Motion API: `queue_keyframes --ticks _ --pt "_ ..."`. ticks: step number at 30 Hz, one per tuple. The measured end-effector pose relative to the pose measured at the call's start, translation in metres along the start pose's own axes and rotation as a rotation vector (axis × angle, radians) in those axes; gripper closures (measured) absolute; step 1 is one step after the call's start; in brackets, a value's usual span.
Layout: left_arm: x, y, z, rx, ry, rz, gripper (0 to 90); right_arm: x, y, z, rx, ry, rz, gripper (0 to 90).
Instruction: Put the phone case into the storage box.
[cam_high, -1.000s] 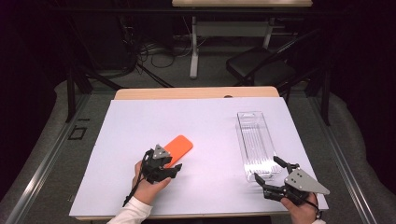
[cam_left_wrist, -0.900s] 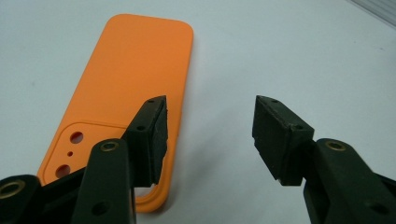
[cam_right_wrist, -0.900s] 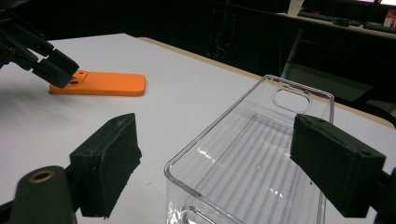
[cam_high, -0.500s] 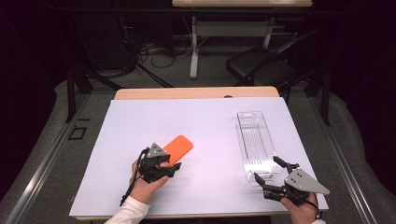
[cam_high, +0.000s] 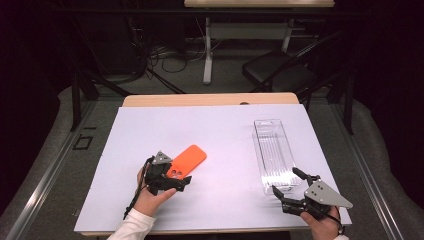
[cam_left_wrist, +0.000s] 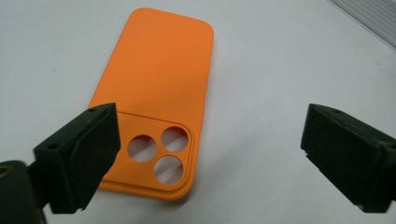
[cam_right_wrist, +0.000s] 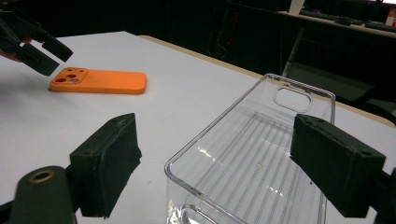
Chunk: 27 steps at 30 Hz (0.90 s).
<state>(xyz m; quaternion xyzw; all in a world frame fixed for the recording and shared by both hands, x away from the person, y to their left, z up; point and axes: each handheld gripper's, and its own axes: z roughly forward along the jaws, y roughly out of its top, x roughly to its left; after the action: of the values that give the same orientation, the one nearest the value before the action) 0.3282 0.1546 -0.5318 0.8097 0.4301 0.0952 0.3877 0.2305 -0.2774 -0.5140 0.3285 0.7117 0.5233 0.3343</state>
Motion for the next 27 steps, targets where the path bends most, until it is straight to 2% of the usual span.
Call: queue_keyframes --ticks 2,6,9,12,13,15,18,19,21,24,27 --pt "0.001 0.0 -0.001 -0.001 -0.009 -0.006 0.6 0.0 0.0 0.0 0.0 0.0 0.0 14.7" --pt "0.002 0.0 -0.003 -0.015 -0.02 -0.019 0.6 0.0 0.0 0.0 0.002 0.0 0.001 14.7" --pt "0.004 0.001 -0.004 0.0 -0.001 0.001 0.5 0.0 0.0 0.0 0.0 0.0 0.001 14.7" --pt "0.005 0.002 -0.004 -0.002 -0.007 -0.001 0.6 0.0 0.0 0.0 0.002 0.0 0.001 14.7" --pt "0.006 0.004 -0.005 -0.001 0.001 0.016 0.6 0.0 0.0 0.0 0.003 -0.001 0.0 14.7" --pt "0.007 0.006 -0.005 -0.004 0.006 0.023 0.6 0.001 0.0 0.0 0.004 -0.001 0.0 14.7" --pt "0.008 0.013 -0.005 0.015 0.016 0.061 0.6 0.001 0.0 0.001 0.006 0.001 0.0 14.7" --pt "0.008 0.013 -0.005 0.015 0.016 0.061 0.6 0.001 0.0 0.001 0.006 0.001 0.0 14.7" --pt "0.007 0.016 -0.003 0.045 0.048 0.102 0.6 0.001 0.0 0.001 0.009 0.002 0.0 14.7" --pt "0.007 0.021 0.002 0.109 0.078 0.129 0.6 0.002 0.0 0.001 0.011 0.003 0.0 14.7" --pt "0.007 0.024 0.005 0.135 0.087 0.139 0.6 0.002 0.0 0.001 0.01 0.003 0.002 14.7"
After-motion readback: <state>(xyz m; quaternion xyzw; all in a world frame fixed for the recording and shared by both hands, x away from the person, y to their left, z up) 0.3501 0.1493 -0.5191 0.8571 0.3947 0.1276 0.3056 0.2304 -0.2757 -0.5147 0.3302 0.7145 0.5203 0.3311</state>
